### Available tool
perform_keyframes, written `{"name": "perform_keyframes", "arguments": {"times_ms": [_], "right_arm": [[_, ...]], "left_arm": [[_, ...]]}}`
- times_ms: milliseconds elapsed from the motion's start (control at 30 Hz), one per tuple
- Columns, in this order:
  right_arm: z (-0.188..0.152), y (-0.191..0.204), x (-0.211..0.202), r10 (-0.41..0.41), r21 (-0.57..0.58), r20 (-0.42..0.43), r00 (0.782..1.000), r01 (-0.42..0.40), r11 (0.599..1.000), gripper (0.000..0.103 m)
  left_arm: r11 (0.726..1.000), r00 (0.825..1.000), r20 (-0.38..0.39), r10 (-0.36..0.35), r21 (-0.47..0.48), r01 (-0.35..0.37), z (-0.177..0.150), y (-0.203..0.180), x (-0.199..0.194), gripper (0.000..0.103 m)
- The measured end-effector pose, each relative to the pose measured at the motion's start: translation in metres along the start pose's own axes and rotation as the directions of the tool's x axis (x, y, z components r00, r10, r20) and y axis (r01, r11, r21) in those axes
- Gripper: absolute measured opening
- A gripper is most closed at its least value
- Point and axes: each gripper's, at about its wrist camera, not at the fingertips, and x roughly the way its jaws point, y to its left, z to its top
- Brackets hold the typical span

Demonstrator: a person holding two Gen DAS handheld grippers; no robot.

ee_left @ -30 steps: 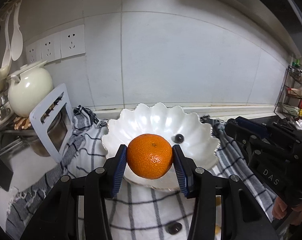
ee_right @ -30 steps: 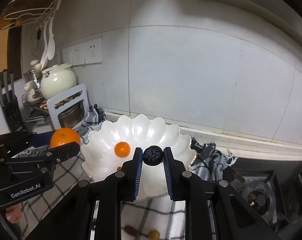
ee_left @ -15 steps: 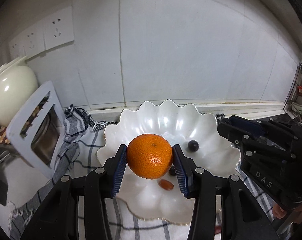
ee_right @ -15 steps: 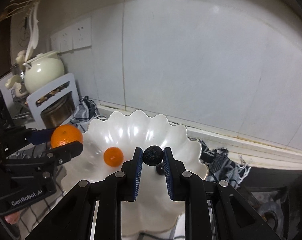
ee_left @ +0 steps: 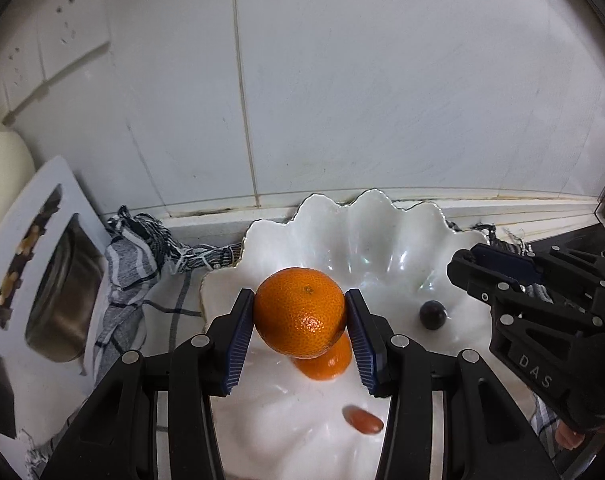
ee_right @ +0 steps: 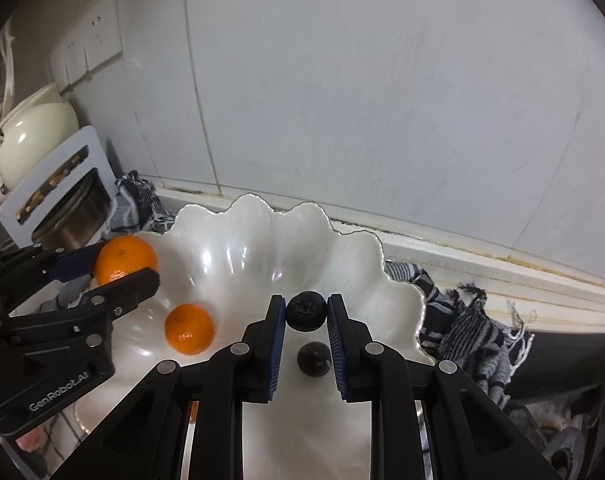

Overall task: Organize fruits
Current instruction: 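Carry the mandarin and blueberry up over the white bowl, then open both grippers to drop the mandarin and blueberry into the bowl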

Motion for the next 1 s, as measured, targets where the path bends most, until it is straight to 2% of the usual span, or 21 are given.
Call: {"name": "perform_keyframes", "arguments": {"times_ms": [300, 467, 533, 600, 800, 1000], "right_arm": [[0.005, -0.007, 0.026, 0.011, 0.026, -0.089, 0.996, -0.008, 1.0, 0.023], [0.007, -0.012, 0.03, 0.01, 0.048, -0.104, 0.995, -0.005, 0.999, 0.023], [0.008, -0.014, 0.03, 0.009, 0.059, -0.108, 0.994, -0.003, 0.998, 0.03], [0.009, -0.016, 0.027, 0.011, 0.068, -0.103, 0.995, -0.004, 0.998, 0.036], [0.003, -0.014, 0.009, -0.01, 0.05, -0.074, 0.997, 0.013, 0.999, 0.036], [-0.008, -0.008, -0.023, -0.02, 0.036, -0.022, 1.0, 0.021, 0.999, 0.036]], "left_arm": [[1.0, 0.998, -0.056, 0.003, 0.001, -0.003, 0.007, -0.004, 0.022, 0.046], [1.0, 0.996, -0.084, -0.009, 0.006, 0.009, 0.011, -0.008, 0.029, 0.047], [1.0, 0.997, -0.077, 0.001, 0.005, -0.001, 0.013, -0.008, 0.027, 0.053], [1.0, 0.998, -0.061, 0.005, 0.004, -0.005, 0.014, -0.008, 0.022, 0.058], [0.997, 0.997, -0.029, 0.074, 0.03, -0.073, 0.014, -0.012, 0.0, 0.061], [0.995, 0.995, 0.005, 0.098, 0.033, -0.099, 0.004, -0.012, -0.026, 0.064]]}}
